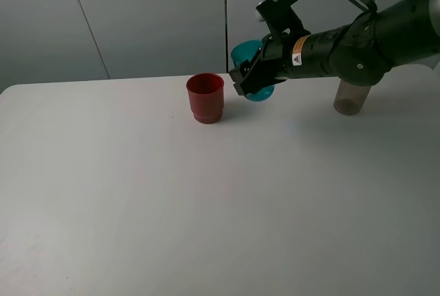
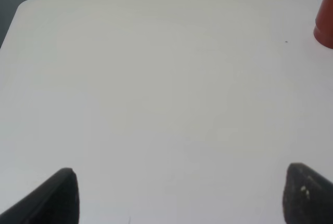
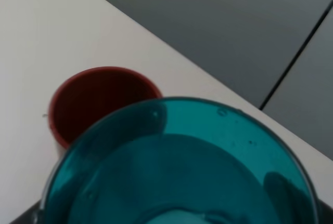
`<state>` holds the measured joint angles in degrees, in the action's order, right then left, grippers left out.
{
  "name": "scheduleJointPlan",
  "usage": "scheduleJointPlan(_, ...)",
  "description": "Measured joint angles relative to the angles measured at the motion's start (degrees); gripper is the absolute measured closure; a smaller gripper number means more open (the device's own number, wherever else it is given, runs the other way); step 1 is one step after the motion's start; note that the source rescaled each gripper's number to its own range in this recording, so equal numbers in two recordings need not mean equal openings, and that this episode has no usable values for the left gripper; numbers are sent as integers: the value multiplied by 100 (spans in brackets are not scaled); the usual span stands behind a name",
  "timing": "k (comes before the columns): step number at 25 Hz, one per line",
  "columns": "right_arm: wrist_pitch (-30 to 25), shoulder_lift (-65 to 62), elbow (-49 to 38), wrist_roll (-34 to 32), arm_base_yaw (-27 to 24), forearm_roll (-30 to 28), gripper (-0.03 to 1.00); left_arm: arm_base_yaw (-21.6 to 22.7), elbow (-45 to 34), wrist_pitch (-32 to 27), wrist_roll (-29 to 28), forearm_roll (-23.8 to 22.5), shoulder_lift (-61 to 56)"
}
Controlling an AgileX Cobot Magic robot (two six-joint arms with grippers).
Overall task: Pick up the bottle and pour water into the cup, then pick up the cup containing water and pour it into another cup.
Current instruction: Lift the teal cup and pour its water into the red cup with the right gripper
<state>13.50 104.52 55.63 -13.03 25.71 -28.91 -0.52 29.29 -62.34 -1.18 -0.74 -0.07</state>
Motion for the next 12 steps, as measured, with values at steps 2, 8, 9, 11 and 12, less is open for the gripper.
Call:
scheduleJointPlan(2, -164, 0, 160, 0, -48, -23, 85, 0, 0, 0, 0, 0, 0)
scheduleJointPlan(8, -671, 34, 723, 0, -64, -106, 85, 0, 0, 0, 0, 0, 0)
scheduleJointPlan(9, -711, 58, 803, 0, -64, -106, 85, 0, 0, 0, 0, 0, 0)
scheduleJointPlan(11, -733, 127, 962, 0, -64, -106, 85, 0, 0, 0, 0, 0, 0)
scheduleJointPlan(12, -733, 173, 1025, 0, -64, -118, 85, 0, 0, 0, 0, 0, 0)
